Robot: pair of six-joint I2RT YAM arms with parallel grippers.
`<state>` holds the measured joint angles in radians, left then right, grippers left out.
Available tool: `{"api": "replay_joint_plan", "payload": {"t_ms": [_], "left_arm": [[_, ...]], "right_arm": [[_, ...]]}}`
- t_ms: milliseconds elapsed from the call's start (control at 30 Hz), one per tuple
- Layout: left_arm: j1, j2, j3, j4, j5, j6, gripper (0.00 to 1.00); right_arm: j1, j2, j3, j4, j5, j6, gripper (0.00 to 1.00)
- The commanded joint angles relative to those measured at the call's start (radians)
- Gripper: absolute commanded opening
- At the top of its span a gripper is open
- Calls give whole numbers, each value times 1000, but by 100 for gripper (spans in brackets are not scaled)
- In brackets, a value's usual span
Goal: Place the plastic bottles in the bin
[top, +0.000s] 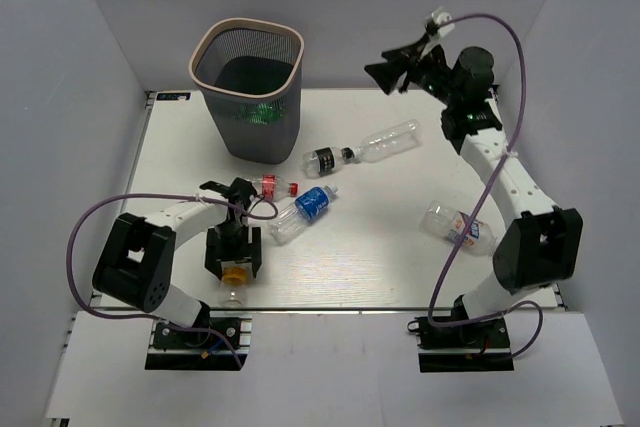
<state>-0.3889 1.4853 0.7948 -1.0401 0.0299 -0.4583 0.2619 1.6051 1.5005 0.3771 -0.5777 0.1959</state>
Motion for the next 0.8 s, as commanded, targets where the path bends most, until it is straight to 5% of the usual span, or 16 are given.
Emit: {"api": "replay_joint_plan", "payload": {"t_ms": [0, 33, 133, 200, 333, 367, 500, 533, 767], "left_arm": [[-25, -3, 11, 9, -22, -8, 88], [-25, -3, 26, 9, -22, -8, 65], [-34, -16, 76, 18, -22, -19, 31], [-54, -48, 151, 5, -22, -19, 5], [-74, -69, 343, -15, 88, 82, 0], [-85, -69, 439, -15, 120, 108, 0], [-105, -31, 725, 0, 376, 223, 0], [-105, -19, 833, 24, 408, 236, 0], [-81, 162, 1245, 268, 472, 175, 0]], "right_arm": [[-32, -87, -149, -110, -62, -70, 64], [-39, -102, -193, -115, -74, -97, 52], [-78, -149, -261, -188, -85, -160, 34], [-116, -155, -287, -283, -65, -241, 30], [-162, -101, -237, -490, -27, -358, 38], [-185, -91, -220, -542, -22, -418, 57], [-243, 13, -62, -795, -16, -596, 90], [-248, 47, -39, -943, -23, -655, 90], [-319, 99, 6, -1211, -5, -785, 90]]}}
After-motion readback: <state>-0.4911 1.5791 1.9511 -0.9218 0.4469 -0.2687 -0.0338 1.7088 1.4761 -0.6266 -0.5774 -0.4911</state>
